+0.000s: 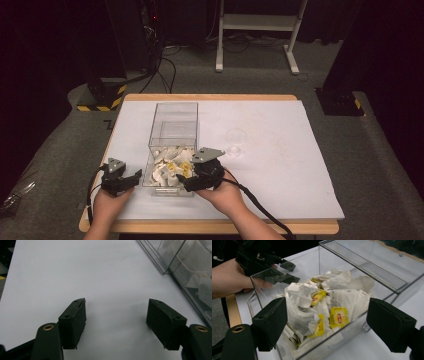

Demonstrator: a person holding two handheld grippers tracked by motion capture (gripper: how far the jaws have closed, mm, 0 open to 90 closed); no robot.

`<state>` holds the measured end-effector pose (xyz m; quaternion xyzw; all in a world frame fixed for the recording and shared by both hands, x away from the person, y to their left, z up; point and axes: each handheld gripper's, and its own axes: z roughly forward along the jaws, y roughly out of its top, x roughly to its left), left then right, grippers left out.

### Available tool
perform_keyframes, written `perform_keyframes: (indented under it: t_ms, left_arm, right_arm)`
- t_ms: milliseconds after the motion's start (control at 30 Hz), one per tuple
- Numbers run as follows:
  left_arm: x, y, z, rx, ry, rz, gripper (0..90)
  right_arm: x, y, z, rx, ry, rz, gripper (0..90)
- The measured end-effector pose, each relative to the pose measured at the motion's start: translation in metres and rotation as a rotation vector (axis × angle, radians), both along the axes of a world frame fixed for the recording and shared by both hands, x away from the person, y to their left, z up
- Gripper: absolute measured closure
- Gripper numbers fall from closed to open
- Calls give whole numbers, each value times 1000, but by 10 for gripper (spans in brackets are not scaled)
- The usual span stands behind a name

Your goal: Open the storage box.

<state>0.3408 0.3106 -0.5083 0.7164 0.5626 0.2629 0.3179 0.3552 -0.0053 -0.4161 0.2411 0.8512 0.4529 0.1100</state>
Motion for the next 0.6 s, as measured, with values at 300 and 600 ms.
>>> perform_keyframes:
  t_ms: [300, 600]
  left_arm:
    - [0, 0, 0, -2, -1, -1, 328]
    - [0, 0, 0, -5, 1, -2, 327]
  right_arm:
    - [-2, 17, -5, -17, 24, 48, 332]
    - [-6, 25, -9, -28, 22, 98, 572]
